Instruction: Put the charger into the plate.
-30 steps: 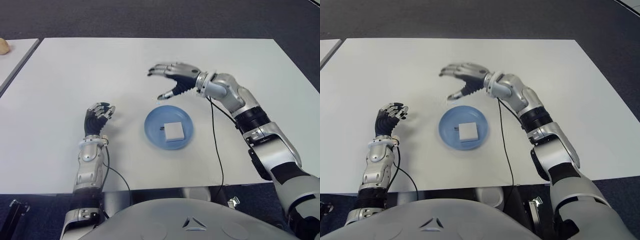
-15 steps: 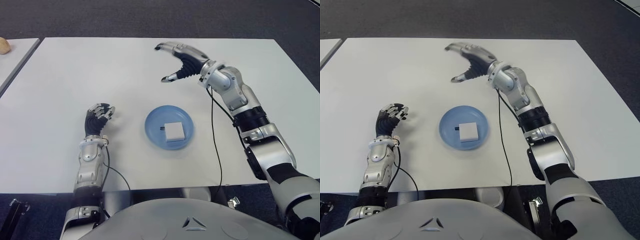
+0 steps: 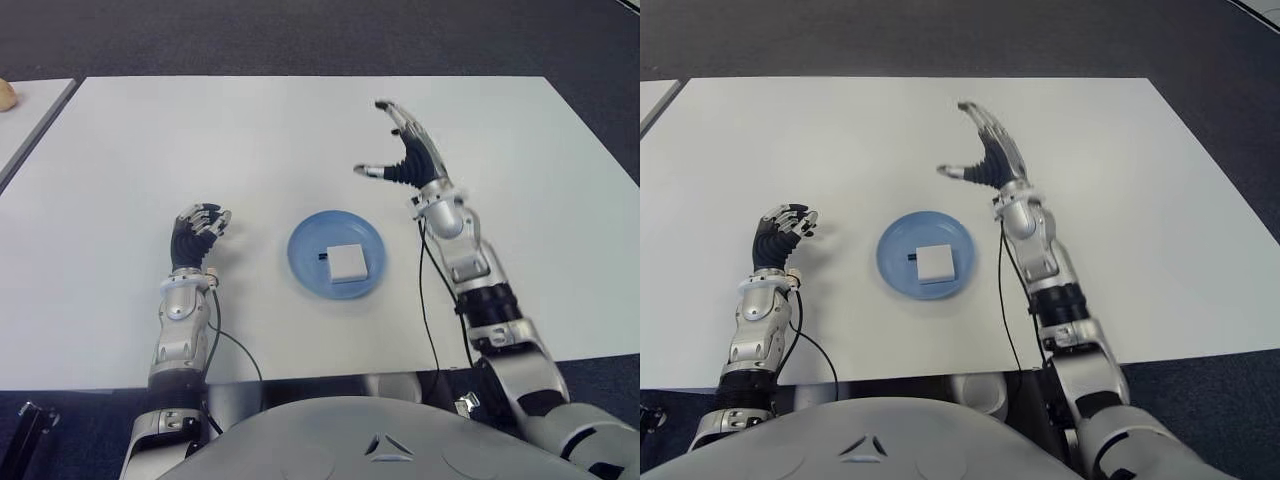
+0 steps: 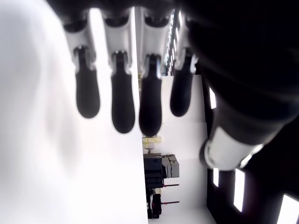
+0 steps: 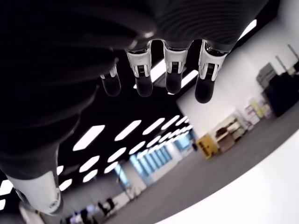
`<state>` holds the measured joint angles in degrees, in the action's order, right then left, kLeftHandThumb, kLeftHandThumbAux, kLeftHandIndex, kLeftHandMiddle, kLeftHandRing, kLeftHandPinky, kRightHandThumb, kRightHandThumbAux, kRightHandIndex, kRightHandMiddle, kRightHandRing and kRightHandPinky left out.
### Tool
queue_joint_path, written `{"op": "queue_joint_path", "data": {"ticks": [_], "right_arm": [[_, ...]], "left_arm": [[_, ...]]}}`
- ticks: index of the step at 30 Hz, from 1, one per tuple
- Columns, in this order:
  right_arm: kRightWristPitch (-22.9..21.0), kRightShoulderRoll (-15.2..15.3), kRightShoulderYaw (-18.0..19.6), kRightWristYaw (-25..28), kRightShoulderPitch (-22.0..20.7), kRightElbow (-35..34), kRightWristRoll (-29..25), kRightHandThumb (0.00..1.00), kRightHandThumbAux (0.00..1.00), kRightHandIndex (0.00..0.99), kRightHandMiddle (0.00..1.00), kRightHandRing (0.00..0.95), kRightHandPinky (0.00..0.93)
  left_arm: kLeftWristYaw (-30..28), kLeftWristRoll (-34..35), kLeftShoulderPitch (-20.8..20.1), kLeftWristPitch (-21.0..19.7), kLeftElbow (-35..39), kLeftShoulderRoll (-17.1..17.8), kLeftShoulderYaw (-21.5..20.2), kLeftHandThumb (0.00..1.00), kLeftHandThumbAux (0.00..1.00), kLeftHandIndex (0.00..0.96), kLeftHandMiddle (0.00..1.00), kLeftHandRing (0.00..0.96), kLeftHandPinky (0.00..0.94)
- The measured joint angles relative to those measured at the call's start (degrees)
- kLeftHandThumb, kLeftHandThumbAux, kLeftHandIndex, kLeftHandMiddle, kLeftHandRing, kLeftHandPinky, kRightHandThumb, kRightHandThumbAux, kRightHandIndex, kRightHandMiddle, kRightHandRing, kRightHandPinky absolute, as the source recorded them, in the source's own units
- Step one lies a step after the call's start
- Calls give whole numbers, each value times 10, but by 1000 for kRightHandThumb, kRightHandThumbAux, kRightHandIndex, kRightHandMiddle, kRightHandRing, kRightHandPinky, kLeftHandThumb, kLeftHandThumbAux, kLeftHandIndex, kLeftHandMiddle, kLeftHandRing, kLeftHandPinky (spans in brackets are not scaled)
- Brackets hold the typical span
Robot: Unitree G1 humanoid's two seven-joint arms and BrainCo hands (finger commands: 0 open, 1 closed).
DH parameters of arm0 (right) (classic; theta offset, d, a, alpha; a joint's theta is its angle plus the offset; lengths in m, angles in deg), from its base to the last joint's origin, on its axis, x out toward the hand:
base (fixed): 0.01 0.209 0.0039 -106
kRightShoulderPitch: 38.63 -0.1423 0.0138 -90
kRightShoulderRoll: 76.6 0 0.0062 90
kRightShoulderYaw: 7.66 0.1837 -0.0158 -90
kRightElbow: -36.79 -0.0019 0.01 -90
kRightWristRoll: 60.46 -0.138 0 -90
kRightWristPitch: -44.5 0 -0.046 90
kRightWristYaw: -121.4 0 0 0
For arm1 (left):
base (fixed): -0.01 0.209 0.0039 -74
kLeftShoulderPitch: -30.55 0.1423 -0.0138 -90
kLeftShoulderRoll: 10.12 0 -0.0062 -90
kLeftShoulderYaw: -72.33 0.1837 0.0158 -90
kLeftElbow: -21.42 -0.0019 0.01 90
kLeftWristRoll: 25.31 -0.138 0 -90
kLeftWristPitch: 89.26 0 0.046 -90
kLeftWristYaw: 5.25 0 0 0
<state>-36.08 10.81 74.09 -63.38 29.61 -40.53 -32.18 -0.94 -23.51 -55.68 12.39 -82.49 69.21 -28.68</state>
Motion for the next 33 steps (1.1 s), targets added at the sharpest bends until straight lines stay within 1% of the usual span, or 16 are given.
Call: {"op": "queue_joint_path", "data": {"ticks": [3, 4, 7, 10, 13, 19, 26, 33], "right_arm": [[21, -15, 17, -32, 15, 19, -26, 449, 837, 164, 305, 281, 336], [29, -20, 22, -42, 18, 25, -34, 475, 844, 193, 334, 321, 383], [65, -34, 35, -68, 30, 41, -60, 512, 850, 247, 384, 387, 456], [97, -45, 44, -86, 46, 61, -80, 640, 769, 358, 435, 449, 496], [125, -55, 51, -98, 63, 86, -96, 682, 743, 397, 461, 482, 517], [162, -66, 64, -117, 88, 135, -113, 697, 732, 420, 504, 530, 551], [197, -69, 75, -130, 106, 164, -123, 698, 730, 427, 541, 560, 579], [210, -81, 79, -140, 128, 183, -130, 700, 730, 429, 566, 589, 613]], "left_arm": [[0, 3, -3, 5, -2, -2, 1, 705, 720, 430, 536, 534, 518], [0, 4, -3, 6, -3, -2, 1, 705, 720, 430, 536, 535, 519], [0, 4, -5, 7, -6, -2, 1, 705, 720, 431, 537, 537, 521], [0, 4, -5, 7, -10, -2, 1, 705, 721, 430, 539, 538, 518], [0, 4, -6, 9, -17, -1, 0, 705, 721, 430, 538, 539, 522], [0, 4, -6, 18, -27, 2, 0, 704, 721, 429, 537, 540, 520], [0, 5, -8, 21, -28, 2, 2, 703, 721, 429, 531, 534, 514], [0, 12, -9, 19, -28, -1, 3, 704, 721, 429, 533, 533, 508]]}}
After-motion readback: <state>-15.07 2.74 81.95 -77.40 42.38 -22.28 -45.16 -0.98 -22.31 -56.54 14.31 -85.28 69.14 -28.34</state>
